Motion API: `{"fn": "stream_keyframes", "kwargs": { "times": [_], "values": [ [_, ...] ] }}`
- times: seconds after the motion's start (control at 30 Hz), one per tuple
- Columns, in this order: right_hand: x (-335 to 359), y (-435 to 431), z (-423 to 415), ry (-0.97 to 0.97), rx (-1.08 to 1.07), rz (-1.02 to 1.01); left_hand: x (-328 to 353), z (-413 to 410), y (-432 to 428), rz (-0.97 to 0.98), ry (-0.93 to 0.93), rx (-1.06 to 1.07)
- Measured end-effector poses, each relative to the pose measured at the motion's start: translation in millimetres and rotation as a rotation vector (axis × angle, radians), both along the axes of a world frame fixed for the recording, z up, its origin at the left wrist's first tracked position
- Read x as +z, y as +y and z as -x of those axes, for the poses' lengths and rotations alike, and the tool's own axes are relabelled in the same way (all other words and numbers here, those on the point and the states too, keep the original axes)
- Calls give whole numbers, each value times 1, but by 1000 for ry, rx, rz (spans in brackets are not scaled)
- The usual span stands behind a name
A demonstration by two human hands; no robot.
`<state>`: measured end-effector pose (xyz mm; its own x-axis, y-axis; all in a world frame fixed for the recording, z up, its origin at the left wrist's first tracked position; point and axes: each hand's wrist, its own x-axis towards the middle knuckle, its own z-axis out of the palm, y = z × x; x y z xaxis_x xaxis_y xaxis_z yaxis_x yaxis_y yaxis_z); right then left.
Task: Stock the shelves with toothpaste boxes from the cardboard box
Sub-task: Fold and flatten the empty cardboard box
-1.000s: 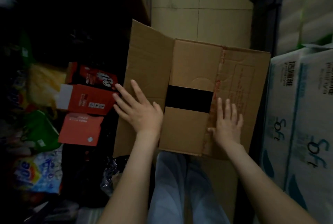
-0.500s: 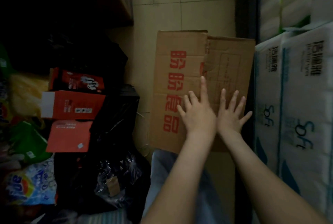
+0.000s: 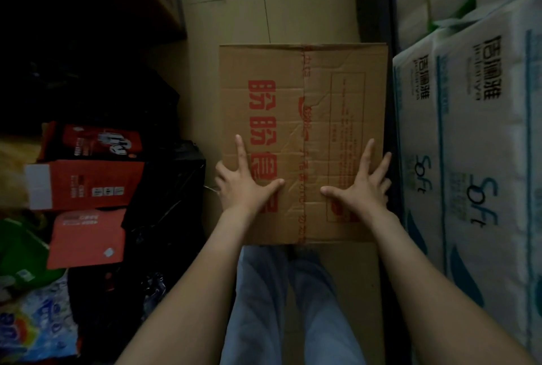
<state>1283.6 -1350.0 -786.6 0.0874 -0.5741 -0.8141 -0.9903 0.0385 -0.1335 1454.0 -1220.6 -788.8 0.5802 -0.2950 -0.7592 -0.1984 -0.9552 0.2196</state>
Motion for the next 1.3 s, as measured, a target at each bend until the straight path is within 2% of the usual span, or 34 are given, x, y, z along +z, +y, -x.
{"fn": "stream_keyframes", "kwargs": {
  "times": [0.17,0.27,0.5,0.67,0.8,0.93,1.07,1.3],
  "values": [
    [13,-4,-9,-59,81,63,14,-13,-2,26,-38,-14],
    [40,-10,-23,-115,104,98,47,-29,-6,31,-104,-41],
    [186,-4,-82,-216,262,150,205,-76,23,44,-224,-5],
    [303,-1,-138,-338,485,250,330,-100,59,125,-357,95],
    [371,0,-184,-407,694,309,395,-109,85,141,-483,174],
    [418,3,-232,-483,966,336,433,-96,112,132,-510,354],
    [452,23,-268,-542,1275,310,454,-60,134,57,-534,624],
    [472,122,-287,-598,1796,268,465,32,183,-97,-547,1094]
  ]
}}
